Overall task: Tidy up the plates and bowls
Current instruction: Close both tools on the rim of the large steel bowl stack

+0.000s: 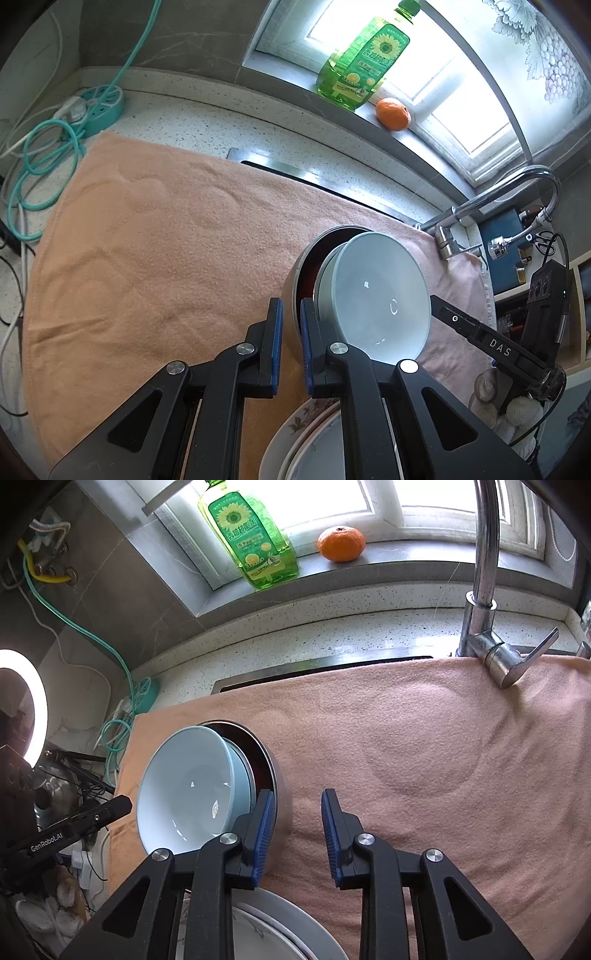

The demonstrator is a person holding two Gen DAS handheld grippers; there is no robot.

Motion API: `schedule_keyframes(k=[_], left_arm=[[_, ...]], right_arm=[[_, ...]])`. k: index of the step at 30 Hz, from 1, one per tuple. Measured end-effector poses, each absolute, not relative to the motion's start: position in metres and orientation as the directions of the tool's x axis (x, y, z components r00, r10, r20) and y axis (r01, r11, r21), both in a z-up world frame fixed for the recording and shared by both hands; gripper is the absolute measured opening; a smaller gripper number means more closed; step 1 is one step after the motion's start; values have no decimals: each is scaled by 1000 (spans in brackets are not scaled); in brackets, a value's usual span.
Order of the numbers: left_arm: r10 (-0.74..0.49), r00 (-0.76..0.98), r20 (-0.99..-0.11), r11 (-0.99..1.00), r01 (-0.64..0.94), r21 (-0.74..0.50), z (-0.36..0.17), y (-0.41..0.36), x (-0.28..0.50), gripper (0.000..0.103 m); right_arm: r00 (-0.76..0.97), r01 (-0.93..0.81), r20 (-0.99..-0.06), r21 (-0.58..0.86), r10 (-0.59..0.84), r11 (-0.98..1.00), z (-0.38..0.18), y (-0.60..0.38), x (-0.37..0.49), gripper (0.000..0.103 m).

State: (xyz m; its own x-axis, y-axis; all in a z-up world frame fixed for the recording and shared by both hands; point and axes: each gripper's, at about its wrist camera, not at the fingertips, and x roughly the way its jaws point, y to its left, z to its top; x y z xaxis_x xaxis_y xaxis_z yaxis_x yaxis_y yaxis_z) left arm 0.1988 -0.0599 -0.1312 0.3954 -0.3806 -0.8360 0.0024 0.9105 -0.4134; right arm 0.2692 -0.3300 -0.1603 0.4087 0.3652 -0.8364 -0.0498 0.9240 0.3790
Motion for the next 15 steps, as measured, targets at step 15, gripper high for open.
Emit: schedule_keyframes(k=[15], left_arm=[[-378,349,-857,917,19,-397,-147,-71,212,8]], right_arm=[[379,-60,-845,384,376,922,-170,-319,271,15]])
